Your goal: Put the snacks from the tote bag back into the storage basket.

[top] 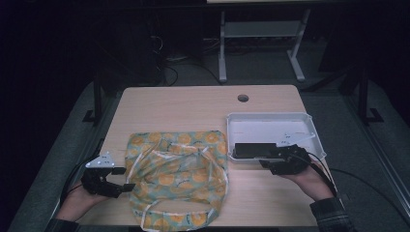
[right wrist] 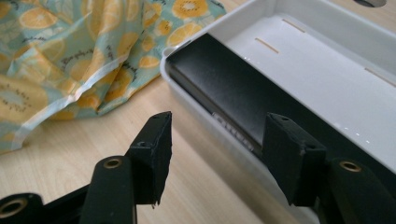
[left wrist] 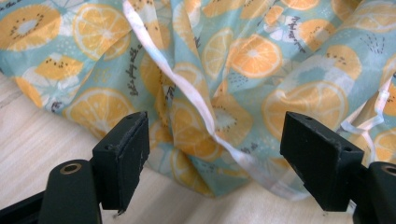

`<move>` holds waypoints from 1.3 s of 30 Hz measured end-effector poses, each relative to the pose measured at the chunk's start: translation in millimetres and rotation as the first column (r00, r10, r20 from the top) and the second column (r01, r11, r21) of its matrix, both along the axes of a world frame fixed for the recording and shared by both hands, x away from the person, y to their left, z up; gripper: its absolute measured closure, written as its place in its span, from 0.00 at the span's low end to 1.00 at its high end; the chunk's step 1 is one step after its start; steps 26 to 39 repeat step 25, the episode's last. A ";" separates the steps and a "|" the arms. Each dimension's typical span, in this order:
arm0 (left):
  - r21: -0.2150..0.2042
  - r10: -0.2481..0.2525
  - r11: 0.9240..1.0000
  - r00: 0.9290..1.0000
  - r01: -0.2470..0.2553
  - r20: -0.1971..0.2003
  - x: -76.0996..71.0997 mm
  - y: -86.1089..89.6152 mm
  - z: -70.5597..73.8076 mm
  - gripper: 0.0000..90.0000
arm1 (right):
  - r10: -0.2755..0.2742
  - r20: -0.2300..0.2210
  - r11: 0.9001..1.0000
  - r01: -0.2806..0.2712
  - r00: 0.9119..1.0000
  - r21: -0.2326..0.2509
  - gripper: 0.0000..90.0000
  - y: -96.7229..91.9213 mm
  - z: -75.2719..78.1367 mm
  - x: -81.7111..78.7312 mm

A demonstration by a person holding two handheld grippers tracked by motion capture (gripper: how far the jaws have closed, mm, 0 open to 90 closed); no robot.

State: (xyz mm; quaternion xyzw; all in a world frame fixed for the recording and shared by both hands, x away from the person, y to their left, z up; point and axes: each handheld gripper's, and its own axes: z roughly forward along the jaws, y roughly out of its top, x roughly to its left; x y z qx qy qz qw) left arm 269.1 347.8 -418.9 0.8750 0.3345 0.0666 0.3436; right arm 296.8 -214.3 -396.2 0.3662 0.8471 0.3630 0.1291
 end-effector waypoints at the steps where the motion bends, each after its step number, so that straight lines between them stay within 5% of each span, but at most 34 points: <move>1: -0.001 0.003 1.000 1.000 -0.003 -0.001 -1.2 1.1 -0.1 0.26 | 0.005 0.002 1.000 -0.005 1.000 -0.001 0.46 -0.4 -1.8 -1.8; 12: -0.003 0.018 1.000 1.000 -0.018 -0.004 -8.2 4.6 -3.2 0.26 | 0.028 -0.033 0.999 -0.029 0.999 -0.034 0.42 -2.3 -26.6 -23.3; 18: -0.001 0.014 1.000 1.000 -0.014 0.001 -7.8 5.3 -3.9 0.26 | 0.066 -0.060 0.990 -0.072 0.996 -0.117 0.42 4.5 -39.1 -26.7; 39: 0.009 0.013 1.000 1.000 -0.013 -0.003 -7.3 6.8 -4.0 0.26 | 0.076 -0.074 0.991 -0.084 0.994 -0.105 0.42 5.9 -40.5 -26.4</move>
